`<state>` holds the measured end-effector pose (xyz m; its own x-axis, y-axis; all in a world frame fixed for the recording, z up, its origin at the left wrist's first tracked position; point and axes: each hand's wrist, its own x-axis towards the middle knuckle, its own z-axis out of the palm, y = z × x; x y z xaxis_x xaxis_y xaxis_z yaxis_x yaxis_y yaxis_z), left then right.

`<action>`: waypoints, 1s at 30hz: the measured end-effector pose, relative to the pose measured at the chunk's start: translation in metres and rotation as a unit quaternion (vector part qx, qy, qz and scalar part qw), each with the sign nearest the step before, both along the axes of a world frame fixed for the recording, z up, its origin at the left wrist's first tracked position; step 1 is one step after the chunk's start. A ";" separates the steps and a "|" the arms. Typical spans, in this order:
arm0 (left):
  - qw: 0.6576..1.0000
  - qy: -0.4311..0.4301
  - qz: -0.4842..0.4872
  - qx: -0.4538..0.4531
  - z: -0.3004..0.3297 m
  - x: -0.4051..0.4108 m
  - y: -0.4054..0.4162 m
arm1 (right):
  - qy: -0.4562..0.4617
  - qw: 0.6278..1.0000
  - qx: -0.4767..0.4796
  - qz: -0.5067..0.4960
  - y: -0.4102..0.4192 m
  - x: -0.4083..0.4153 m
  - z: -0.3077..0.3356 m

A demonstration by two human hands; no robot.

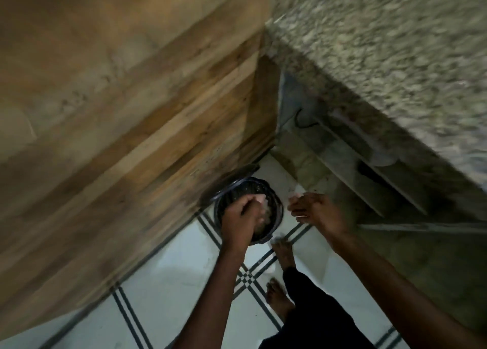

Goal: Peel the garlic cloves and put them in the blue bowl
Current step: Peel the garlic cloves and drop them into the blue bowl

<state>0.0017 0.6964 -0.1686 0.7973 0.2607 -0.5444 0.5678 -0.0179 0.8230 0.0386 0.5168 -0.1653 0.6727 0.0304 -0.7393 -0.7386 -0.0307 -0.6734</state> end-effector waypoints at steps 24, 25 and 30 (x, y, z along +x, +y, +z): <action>0.894 -0.121 -0.430 -0.022 0.194 -0.137 -0.579 | -0.157 0.923 -0.223 -0.270 -0.557 -0.277 0.200; 0.888 -0.128 -0.441 -0.002 0.186 -0.137 -0.594 | -0.148 0.922 -0.237 -0.267 -0.573 -0.281 0.193; 0.826 -0.257 -0.477 0.157 0.153 -0.118 -0.651 | -0.137 0.897 -0.350 -0.231 -0.627 -0.270 0.169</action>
